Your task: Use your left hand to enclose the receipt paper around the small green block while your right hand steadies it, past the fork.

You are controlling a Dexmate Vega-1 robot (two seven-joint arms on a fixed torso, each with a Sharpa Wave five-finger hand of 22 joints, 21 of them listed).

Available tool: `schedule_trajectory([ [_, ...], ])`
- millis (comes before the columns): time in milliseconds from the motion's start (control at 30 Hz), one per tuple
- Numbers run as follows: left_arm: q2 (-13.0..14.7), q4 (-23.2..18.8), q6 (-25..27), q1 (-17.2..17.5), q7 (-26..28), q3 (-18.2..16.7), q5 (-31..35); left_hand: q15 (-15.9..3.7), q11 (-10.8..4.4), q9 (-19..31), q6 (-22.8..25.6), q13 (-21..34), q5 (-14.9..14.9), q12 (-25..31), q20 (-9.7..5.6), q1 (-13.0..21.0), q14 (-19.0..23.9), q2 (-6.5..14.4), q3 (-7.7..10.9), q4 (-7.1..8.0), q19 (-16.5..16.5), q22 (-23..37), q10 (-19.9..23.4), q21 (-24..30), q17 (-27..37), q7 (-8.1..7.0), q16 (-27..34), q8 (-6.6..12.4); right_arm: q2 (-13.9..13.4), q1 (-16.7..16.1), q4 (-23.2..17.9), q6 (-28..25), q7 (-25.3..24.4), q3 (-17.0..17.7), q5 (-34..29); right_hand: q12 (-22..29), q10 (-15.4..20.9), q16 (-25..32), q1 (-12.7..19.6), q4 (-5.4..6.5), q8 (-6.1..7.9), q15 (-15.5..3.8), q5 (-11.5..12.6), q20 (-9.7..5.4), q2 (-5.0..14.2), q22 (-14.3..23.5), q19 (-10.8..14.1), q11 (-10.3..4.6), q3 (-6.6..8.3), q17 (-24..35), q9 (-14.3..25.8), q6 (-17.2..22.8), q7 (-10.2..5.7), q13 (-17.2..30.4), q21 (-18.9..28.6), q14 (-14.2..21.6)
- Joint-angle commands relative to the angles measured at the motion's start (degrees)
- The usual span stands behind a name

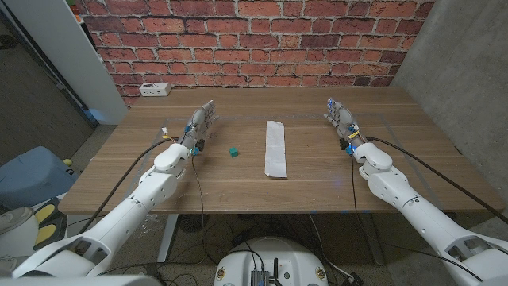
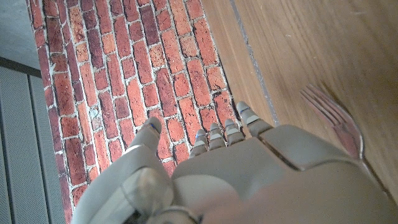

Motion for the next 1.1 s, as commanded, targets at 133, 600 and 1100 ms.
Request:
schedule_trajectory([
  [133, 5.8, -13.4, 14.4, 1.7, 15.0, 1.9, 11.8, 0.15, -0.65, 0.2, 0.7, 0.3, 0.0, 0.2, 5.21, 1.2, 1.9, -1.7, -0.43, -1.07, 2.1, 0.4, -0.2, 0.2, 0.1, -3.11, 0.7, 0.23, 0.4, 0.2, 1.2, 0.3, 1.0, 0.0, 0.8, 0.4, 0.3, 0.3, 0.6, -0.04, 0.41, 0.33, 0.4, 0.09, 0.28, 0.2, 0.4, 0.04, 0.25, 0.2, 0.3, 0.4, 0.07, 0.1, 0.4, -0.1],
  [600, 10.5, -23.6, 28.7, 1.6, 20.4, 4.7, 21.6, 3.23, -0.71, 0.2, 2.9, 0.4, 0.2, 0.7, 7.78, 1.7, 5.4, -3.4, -1.22, -1.65, 3.4, 0.5, 1.5, 0.0, 0.4, -6.49, 1.0, 0.43, 0.4, 0.6, 1.8, 0.0, 2.5, -0.2, 1.3, 0.4, 0.5, 0.8, -0.1, 0.27, 0.32, 3.11, 0.3, 4.12, 0.40, 0.3, -0.3, -0.33, -0.25, 0.5, 0.3, 0.4, -0.82, 0.2, 0.2, 0.8],
  [1100, 14.3, -34.1, 50.2, -2.6, 18.3, 10.0, 29.0, 0.55, -1.49, 0.5, 6.8, 1.0, 0.4, 2.7, 9.40, 7.9, 12.6, -4.6, -0.15, -2.75, 8.1, 1.1, 8.5, 0.9, 0.7, -10.33, 2.2, 0.98, -0.2, -1.0, 0.2, -0.5, 2.5, 0.1, 2.1, 0.5, 0.8, 0.8, -0.3, 0.26, 0.47, 3.14, 0.3, 4.18, 0.50, 0.4, -0.6, -0.09, -0.40, 0.6, 0.3, 0.9, -1.07, 0.3, 0.3, 0.8],
])
